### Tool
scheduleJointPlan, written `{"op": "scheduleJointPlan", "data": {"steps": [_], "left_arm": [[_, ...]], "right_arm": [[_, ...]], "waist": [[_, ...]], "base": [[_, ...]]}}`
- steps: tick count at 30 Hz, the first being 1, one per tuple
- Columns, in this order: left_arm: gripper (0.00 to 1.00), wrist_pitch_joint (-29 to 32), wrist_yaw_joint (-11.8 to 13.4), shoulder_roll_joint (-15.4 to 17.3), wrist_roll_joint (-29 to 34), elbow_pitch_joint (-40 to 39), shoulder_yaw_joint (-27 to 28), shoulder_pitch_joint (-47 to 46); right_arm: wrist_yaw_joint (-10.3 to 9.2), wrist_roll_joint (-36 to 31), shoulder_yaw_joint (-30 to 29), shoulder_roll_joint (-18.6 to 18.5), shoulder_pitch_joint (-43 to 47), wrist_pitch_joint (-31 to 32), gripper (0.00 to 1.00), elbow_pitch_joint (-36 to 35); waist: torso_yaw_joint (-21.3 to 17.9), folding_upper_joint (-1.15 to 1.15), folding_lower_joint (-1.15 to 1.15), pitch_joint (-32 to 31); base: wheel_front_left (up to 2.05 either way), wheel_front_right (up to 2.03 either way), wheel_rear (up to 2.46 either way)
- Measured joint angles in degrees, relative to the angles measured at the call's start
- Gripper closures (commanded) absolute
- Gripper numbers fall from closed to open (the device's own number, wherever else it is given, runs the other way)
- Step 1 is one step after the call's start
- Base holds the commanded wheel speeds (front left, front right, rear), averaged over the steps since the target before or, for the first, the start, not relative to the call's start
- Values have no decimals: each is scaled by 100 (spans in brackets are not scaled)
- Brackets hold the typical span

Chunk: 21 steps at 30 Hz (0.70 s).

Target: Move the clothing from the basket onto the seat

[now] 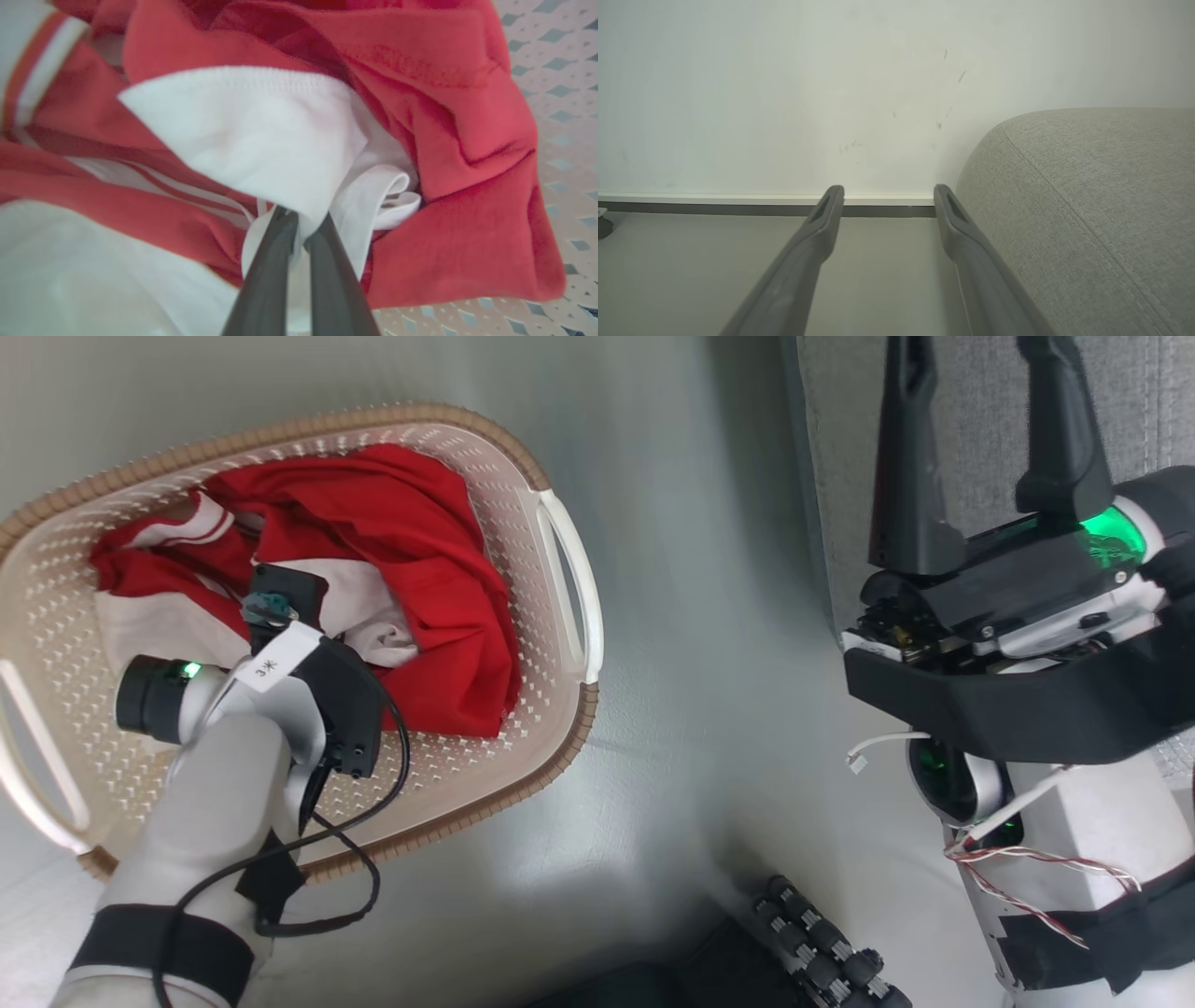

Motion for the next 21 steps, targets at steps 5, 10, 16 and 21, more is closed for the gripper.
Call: {"op": "scheduleJointPlan", "data": {"steps": [5, 10, 16, 21], "left_arm": [[100, -204, -4, -152, 1, 120, -65, 1], [100, -464, -54, -336, 1, 201, -137, 16], [100, -809, -57, -390, 11, 336, -193, 201], [100, -1133, -63, -488, -102, 359, -121, 350]], "right_arm": [[58, -38, 52, -45, -29, -20, 0, 154], [69, -93, 37, -143, -41, -43, 0, 328], [153, -115, 30, -244, -46, -45, 0, 590], [178, -133, 14, -288, -46, -52, 0, 799]], "waist": [[82, 0, 0, -167], [228, 0, 0, -369], [420, 0, 0, -709], [576, 0, 0, -1058]], "base": [[0, 0, 0], [0, 0, 0], [0, 0, 0], [0, 0, 0]]}}
